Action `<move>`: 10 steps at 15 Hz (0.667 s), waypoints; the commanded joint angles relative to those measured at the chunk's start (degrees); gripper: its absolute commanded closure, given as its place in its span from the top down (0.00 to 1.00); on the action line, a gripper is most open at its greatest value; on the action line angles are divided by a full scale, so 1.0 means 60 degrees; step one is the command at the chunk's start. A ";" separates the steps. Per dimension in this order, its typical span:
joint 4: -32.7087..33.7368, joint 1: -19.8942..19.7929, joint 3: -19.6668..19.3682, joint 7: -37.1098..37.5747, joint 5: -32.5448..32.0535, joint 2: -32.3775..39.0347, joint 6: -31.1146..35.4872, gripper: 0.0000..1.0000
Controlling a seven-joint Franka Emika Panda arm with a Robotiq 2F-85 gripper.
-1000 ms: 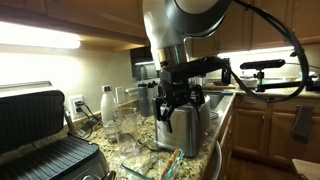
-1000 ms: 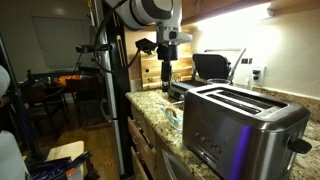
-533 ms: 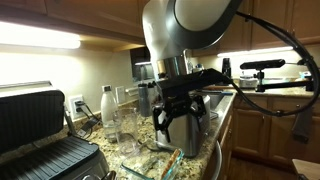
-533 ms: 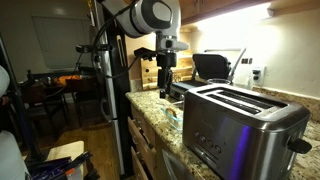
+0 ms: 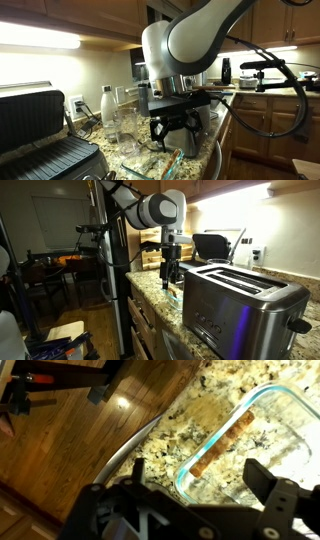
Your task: Put two slices of bread in the bread toaster
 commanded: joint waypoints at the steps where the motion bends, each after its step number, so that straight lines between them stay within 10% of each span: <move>1: 0.0082 0.0142 -0.0247 0.0761 -0.0107 0.0300 0.0344 1.00; 10: 0.0516 0.0223 -0.0436 0.1356 -0.0102 0.0819 0.0437 1.00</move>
